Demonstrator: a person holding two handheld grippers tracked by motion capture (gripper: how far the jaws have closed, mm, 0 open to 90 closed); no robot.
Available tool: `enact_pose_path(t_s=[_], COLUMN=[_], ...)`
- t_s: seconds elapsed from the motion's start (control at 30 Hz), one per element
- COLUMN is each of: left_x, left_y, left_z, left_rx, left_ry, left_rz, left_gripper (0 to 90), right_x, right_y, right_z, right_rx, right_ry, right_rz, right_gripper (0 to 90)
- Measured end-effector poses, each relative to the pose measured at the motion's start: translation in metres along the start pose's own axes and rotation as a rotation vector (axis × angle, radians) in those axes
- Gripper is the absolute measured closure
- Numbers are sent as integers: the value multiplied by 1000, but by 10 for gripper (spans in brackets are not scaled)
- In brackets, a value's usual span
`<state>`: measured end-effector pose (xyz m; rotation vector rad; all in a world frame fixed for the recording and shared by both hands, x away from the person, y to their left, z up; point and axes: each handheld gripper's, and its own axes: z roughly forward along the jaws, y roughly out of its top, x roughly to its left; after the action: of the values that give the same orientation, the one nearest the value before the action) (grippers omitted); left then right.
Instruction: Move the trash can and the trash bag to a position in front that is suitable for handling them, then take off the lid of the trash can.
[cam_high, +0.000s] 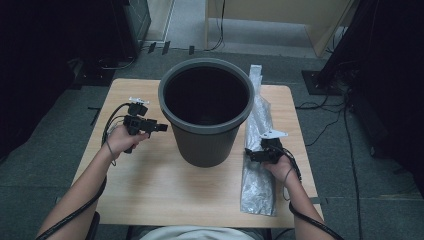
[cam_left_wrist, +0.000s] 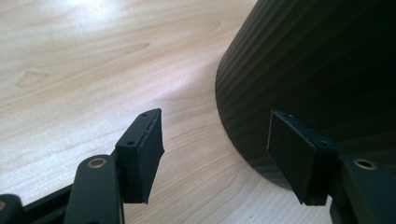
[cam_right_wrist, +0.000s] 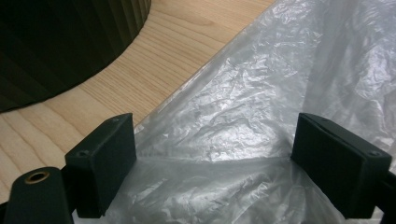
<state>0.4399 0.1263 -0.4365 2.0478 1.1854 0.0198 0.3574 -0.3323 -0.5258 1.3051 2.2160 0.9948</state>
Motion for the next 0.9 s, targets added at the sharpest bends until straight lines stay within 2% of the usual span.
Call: enact_pose_path(t_s=[0.13, 0.2, 0.27, 0.5, 0.9], left_x=[-2, -3, -6, -9, -14], left_y=[6, 9, 13, 23, 39], left_z=[-4, -7, -9, -12, -22], left_rx=[0, 13, 9, -10, -22], left_ry=[-4, -32, -36, -30, -20], left_rz=[13, 27, 69, 57, 87], left_gripper=[342, 342, 341, 340, 358], right_x=[0, 0, 0, 0, 0], right_y=[0, 0, 0, 0, 0], right_z=[0, 0, 0, 0, 0], right_rx=[0, 1, -1, -1, 1], right_ry=[0, 0, 0, 1, 1], right_rz=[0, -1, 2, 1, 3], right_gripper=[133, 133, 133, 133, 132])
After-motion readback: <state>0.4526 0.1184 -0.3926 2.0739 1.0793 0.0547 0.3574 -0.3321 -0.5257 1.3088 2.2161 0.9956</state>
